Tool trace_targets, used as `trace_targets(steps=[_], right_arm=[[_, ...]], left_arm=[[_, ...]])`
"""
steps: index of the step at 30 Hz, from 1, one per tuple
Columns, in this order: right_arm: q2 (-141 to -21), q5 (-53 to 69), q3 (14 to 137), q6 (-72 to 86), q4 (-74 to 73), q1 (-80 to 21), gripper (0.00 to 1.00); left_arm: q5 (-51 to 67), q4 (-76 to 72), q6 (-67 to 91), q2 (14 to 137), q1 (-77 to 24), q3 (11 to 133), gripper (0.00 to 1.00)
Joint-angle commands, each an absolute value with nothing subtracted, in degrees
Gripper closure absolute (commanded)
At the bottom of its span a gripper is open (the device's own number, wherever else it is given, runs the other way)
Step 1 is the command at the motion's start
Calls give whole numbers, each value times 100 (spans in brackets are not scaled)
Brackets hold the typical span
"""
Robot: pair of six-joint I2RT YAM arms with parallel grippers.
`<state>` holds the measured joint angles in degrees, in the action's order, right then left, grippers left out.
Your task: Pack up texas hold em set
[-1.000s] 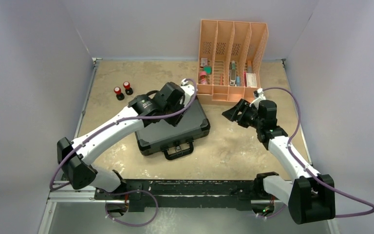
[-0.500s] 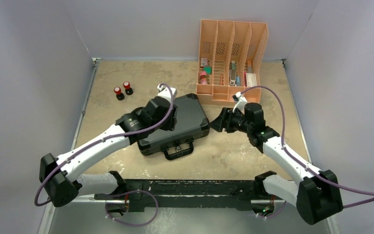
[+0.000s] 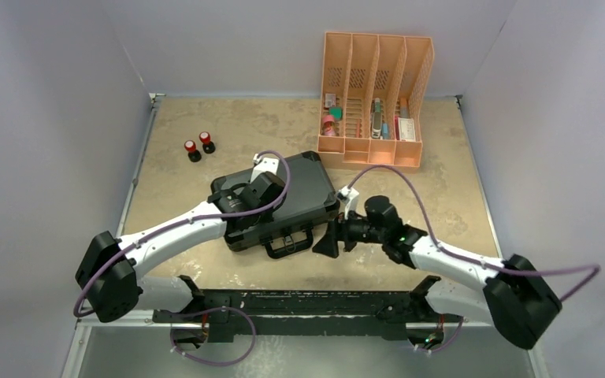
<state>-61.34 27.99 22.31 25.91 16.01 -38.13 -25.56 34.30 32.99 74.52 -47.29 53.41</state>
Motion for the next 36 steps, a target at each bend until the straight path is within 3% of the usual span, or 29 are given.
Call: trace_targets(steps=[1, 15, 36], right_arm=[[-6911, 2545, 2409, 2740, 2793, -4503, 18], [-8860, 2754, 3199, 2724, 3646, -5489, 19], [-8505, 1448, 3518, 2486, 3565, -5508, 19]], left_arm=[[-2832, 3413, 3536, 7363, -4717, 5106, 77], [-2944, 3428, 3583, 7081, -4717, 4927, 90], [-3022, 3556, 3652, 6825, -4713, 4840, 91]])
